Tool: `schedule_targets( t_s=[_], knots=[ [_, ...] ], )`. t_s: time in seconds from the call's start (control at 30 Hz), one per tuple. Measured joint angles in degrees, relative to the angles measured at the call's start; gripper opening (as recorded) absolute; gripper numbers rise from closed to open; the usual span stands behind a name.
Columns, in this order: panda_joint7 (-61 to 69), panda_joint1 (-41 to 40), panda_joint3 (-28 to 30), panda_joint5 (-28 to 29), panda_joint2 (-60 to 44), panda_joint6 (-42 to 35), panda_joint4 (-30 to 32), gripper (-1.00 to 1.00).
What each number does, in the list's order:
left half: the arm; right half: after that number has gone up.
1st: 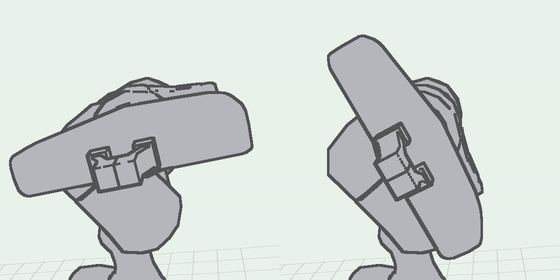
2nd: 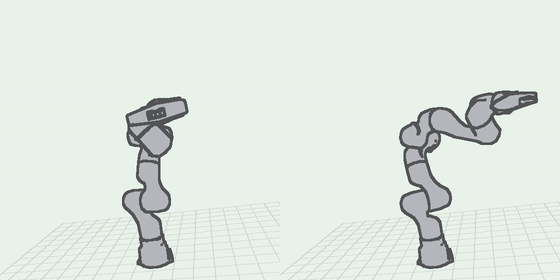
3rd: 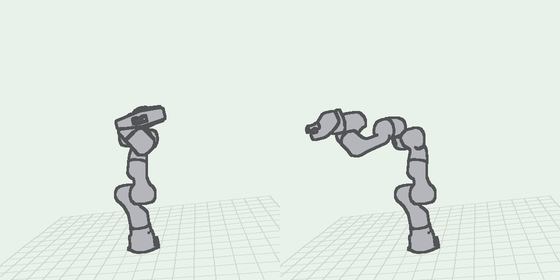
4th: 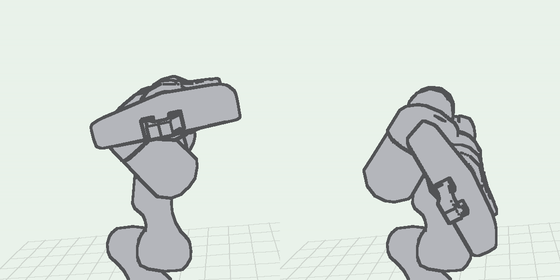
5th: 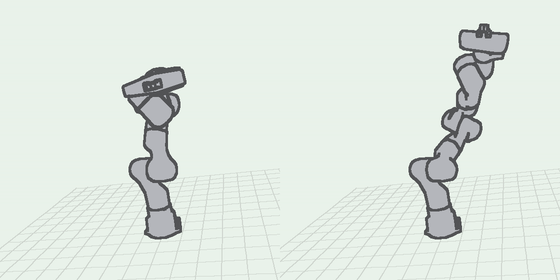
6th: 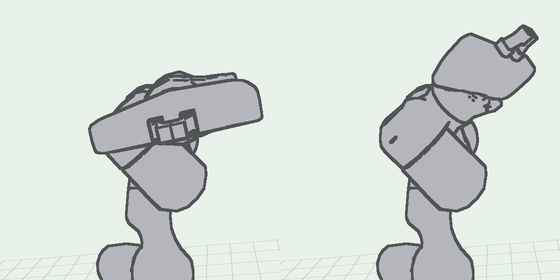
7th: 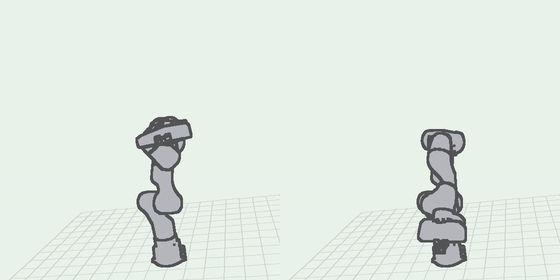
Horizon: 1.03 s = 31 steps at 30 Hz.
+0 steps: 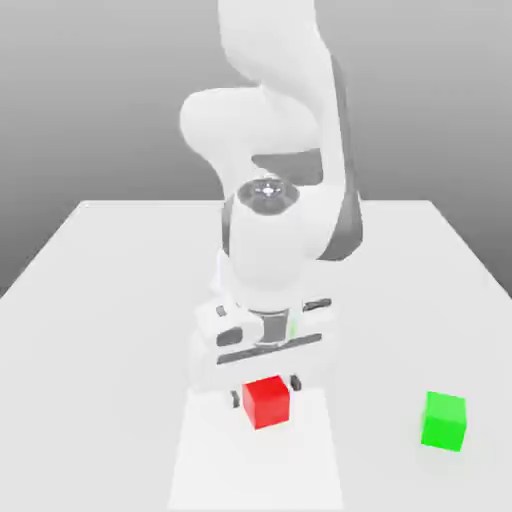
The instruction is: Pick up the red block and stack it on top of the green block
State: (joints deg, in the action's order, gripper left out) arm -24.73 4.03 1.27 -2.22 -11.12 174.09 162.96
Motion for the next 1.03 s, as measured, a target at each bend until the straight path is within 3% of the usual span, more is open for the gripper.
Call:
schedule_targets(
  t_s=[0.17,0.4,0.73,0.9,0.93,1.03],
  knots=[
    [-0.2,-0.2,-0.1,0.2,-0.1,0.1,0.0,-1.00],
    [-1.7,-0.6,0.1,2.4,13.0,-11.1,1.8,-1.00],
    [-10.2,18.2,-10.8,3.4,9.0,-23.0,-13.9,-1.00],
    [-13.5,20.3,-9.9,6.5,0.3,-16.9,-16.4,-1.00],
    [-14.0,20.6,-9.5,7.2,-1.5,-15.2,-16.5,1.00],
    [-14.0,20.6,-9.5,7.2,-1.5,-15.2,-16.5,1.00]
  ],
)
